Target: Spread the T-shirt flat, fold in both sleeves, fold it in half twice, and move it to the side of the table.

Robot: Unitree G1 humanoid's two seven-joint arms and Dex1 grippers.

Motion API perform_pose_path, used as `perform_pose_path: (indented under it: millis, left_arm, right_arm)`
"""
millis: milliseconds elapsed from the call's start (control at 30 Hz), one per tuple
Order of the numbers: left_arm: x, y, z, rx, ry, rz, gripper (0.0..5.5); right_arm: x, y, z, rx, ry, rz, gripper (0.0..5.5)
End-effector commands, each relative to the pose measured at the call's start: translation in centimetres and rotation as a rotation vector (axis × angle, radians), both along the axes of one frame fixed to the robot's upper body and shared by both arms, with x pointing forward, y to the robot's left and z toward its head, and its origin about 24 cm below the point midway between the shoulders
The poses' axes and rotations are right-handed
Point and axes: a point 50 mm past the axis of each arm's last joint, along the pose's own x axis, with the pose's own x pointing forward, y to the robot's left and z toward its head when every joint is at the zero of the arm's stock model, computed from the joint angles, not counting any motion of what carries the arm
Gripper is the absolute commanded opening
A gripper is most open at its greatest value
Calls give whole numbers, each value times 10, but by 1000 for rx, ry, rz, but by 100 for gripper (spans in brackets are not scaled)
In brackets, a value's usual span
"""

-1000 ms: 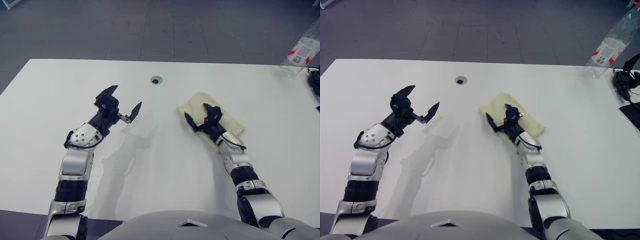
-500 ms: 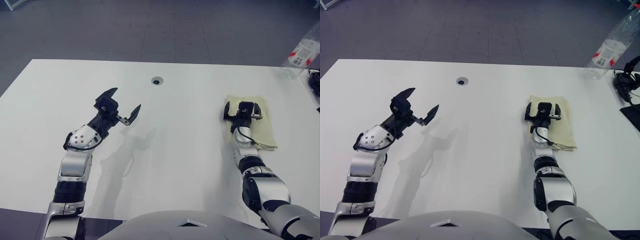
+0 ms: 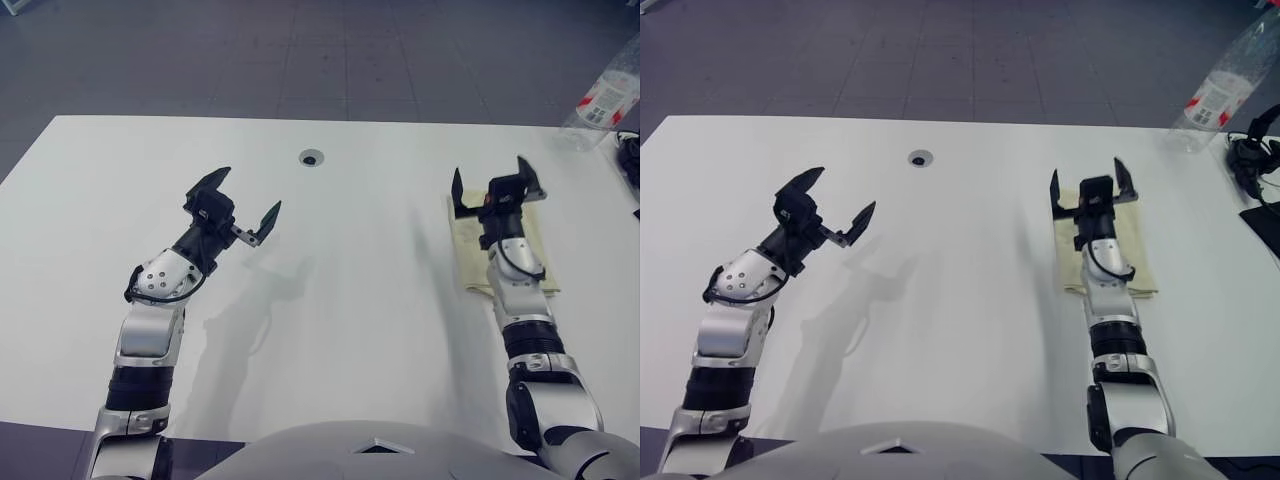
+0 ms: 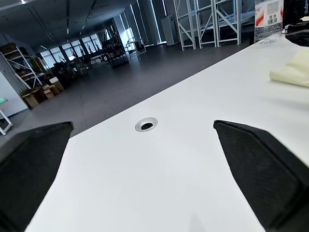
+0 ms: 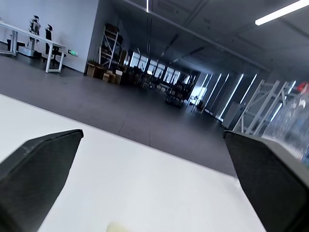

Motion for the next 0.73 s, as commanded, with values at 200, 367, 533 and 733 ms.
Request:
perform_pose_path:
  millis: [200, 367, 533, 733]
  left_arm:
    - [-32, -28, 31, -213, -125, 276, 540]
    - [-33, -41, 16, -174, -167, 359, 540]
    - [-32, -53, 21, -141, -303, 304, 540]
    - [-30, -57, 21, -180, -329, 267, 540]
  right_arm:
    - [-33, 58, 62, 164, -105, 39, 538]
    - [-46, 91, 46, 203, -118, 52, 538]
    - [-61, 75, 47, 161, -192, -12, 538]
    - [-81, 71, 50, 155, -231, -28, 538]
